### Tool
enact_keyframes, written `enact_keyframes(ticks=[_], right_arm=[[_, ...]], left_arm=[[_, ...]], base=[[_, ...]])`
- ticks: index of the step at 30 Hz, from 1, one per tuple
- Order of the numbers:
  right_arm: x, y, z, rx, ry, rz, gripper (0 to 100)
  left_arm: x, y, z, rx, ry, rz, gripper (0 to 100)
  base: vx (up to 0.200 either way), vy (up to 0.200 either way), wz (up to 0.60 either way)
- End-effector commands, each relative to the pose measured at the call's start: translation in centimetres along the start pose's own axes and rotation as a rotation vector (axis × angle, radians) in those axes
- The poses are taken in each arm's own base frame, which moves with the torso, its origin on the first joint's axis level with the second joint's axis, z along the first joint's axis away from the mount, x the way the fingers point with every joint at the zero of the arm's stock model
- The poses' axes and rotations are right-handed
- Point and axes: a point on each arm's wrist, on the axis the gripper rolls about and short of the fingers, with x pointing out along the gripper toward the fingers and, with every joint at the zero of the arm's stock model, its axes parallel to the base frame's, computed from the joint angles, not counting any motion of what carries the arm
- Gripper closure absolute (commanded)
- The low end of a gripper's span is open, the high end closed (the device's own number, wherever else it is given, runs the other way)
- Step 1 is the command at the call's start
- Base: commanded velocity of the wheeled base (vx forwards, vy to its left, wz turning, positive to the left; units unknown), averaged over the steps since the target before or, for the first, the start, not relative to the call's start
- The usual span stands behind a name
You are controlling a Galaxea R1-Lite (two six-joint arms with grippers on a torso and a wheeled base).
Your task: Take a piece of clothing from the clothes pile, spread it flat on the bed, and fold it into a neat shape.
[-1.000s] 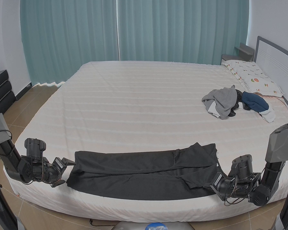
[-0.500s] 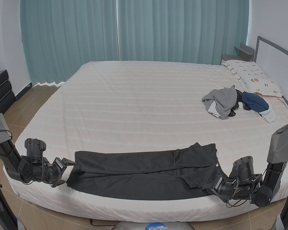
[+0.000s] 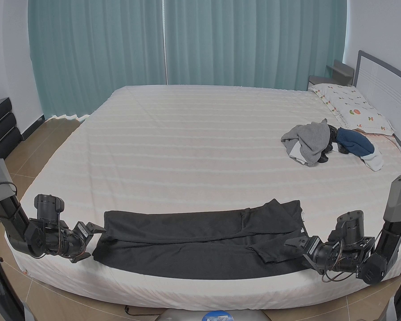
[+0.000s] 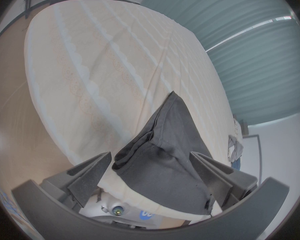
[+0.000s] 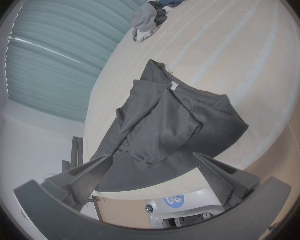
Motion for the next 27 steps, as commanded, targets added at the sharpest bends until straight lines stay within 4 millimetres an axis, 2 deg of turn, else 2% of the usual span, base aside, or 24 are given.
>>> enact_keyframes(ticks=[1,10,12,13,20,27], right_arm=[[-0.3,-0.1,1.1,0.027,-0.030,0.018,0],[-0.5,-0.2,1.4,0.033,-0.042,0.025,0],[-0.4,-0.3,1.5,0.033,-0.047,0.031,0],[-0.4,-0.3,1.5,0.033,-0.049,0.033,0],[-0.3,-0.3,1.4,0.033,-0.048,0.032,0],[-0.3,-0.3,1.5,0.034,-0.050,0.033,0]], left_arm=[[-0.2,1.1,-1.2,0.073,0.037,0.039,0],[0.8,0.8,-1.8,0.123,0.016,0.013,0],[1.8,0.7,-1.9,0.138,0.008,0.020,0],[2.0,0.7,-1.9,0.144,-0.002,0.027,100],[2.4,1.0,-2.4,0.172,-0.025,0.045,100],[1.6,2.0,-3.1,0.206,-0.010,0.089,100]], base=[[0.000,0.000,0.00],[0.000,0.000,0.00],[0.000,0.000,0.00],[0.000,0.000,0.00],[0.000,0.000,0.00],[0.000,0.000,0.00]])
